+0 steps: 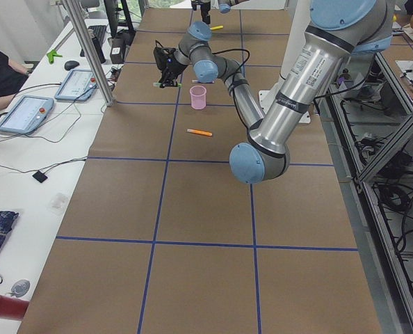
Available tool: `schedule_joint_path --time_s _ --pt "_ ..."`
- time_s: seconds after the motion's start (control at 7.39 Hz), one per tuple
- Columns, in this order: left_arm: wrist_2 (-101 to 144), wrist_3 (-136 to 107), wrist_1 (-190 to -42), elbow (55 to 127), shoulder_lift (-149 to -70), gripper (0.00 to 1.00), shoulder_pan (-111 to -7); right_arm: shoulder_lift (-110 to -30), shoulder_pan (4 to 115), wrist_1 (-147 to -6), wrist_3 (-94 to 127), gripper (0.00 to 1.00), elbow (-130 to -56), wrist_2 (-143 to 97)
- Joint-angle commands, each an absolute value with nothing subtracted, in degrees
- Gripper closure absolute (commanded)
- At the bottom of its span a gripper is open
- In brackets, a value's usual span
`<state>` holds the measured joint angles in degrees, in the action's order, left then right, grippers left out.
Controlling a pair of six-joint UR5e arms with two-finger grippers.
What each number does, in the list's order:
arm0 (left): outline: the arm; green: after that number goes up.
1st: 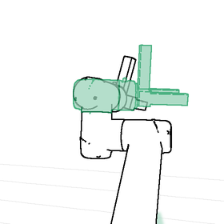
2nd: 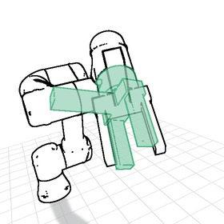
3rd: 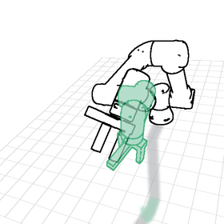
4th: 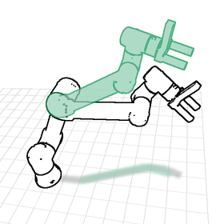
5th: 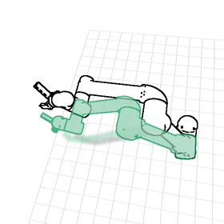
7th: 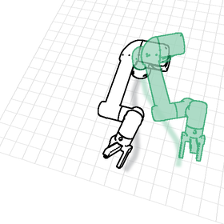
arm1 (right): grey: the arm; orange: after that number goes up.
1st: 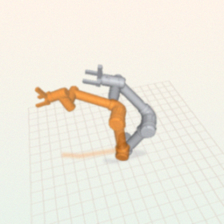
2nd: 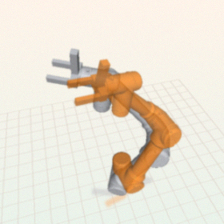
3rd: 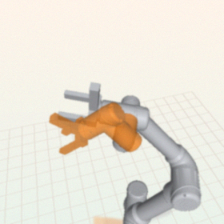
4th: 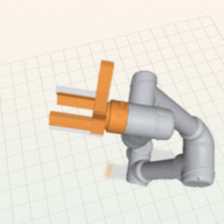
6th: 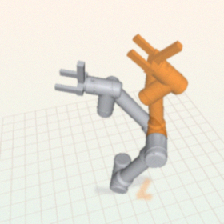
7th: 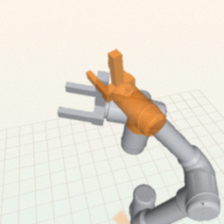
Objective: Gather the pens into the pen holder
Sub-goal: 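Lift the green marker with the left gripper and swing it farther away, then hold the green marker raised in the left gripper while repositioning the arm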
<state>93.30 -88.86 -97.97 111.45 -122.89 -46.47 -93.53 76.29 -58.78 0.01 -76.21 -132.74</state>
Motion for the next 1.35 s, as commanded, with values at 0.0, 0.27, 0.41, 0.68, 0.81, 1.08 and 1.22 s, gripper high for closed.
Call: schedule_joint_path --time_s 0.0,0.27,0.41,0.68,0.81,1.08,1.22 --pt "83.91 -90.09 -95.02 109.61 -126.99 1.00 -40.64 -93.95 76.29 -58.80 -0.79 0.01 -75.50 -132.80" --pt "81.30 -90.26 -94.92 105.84 -130.33 1.00 -39.11 -94.30 76.29 -58.89 -0.88 0.04 -75.15 -132.71" --pt "81.21 -90.26 -95.01 105.56 -130.52 1.00 -38.94 -94.48 76.29 -58.71 -1.40 0.11 -74.97 -132.71" --pt "81.21 -90.26 -95.01 105.12 -131.04 1.00 -38.94 -94.13 76.29 -58.62 -2.37 0.16 -73.31 -132.80" --pt "81.21 -90.26 -94.92 105.03 -131.22 1.00 -38.94 -93.87 76.29 -58.62 -2.37 0.17 -73.04 -132.80" --pt "81.21 -90.18 -95.01 104.94 -131.22 1.00 -38.94 -93.78 76.29 -58.71 -2.37 0.24 -72.51 -132.80" --pt "81.30 -90.09 -95.01 104.94 -131.31 1.00 -38.94 -93.78 76.29 -58.71 -2.37 0.28 -72.51 -132.80"
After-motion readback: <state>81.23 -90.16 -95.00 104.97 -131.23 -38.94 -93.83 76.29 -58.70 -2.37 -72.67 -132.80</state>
